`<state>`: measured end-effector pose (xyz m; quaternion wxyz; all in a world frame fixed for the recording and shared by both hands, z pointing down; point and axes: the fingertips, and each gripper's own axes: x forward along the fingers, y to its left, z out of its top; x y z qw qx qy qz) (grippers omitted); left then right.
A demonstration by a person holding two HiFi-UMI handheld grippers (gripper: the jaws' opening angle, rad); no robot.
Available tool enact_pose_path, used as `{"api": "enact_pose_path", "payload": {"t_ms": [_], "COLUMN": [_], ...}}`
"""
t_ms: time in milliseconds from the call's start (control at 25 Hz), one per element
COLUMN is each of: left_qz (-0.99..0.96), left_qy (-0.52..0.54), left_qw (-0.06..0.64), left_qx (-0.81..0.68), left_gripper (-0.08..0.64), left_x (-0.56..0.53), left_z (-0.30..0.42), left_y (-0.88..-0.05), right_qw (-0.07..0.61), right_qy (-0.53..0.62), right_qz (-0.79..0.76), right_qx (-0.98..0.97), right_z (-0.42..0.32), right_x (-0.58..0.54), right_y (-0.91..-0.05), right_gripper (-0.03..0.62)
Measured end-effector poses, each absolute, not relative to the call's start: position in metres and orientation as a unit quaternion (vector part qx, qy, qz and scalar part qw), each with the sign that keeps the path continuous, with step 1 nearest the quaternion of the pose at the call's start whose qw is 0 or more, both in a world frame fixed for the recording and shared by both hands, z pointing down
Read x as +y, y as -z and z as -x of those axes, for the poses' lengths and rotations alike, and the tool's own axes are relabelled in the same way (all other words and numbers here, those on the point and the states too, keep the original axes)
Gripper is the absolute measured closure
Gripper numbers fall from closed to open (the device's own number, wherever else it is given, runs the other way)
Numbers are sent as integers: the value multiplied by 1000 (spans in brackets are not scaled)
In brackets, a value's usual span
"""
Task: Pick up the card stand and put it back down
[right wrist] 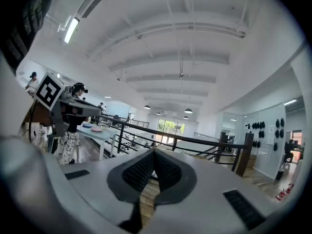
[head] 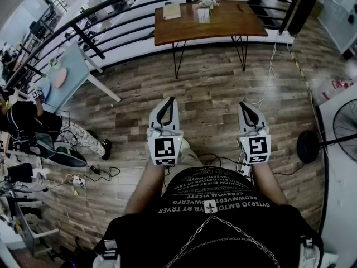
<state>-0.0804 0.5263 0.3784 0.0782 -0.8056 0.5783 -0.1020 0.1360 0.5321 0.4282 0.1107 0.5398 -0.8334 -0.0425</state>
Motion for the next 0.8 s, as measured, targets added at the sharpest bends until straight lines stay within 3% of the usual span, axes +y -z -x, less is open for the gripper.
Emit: {"api": "enact_pose_path", "payload": {"t_ms": [800], "left_qz": [810], "left_qy": [109], "left_qw": [14], "left_qx": [575], "left_gripper": [532], "left_x": [506], "left_z": [48], "left_y": [-409], "right_qw": [121], "right_qy": [45], "right_qz": [-523], "right_qx": [-842], "right_z": [-167], "right_x": [510], "right_y": [-425], "right_gripper": [577]}}
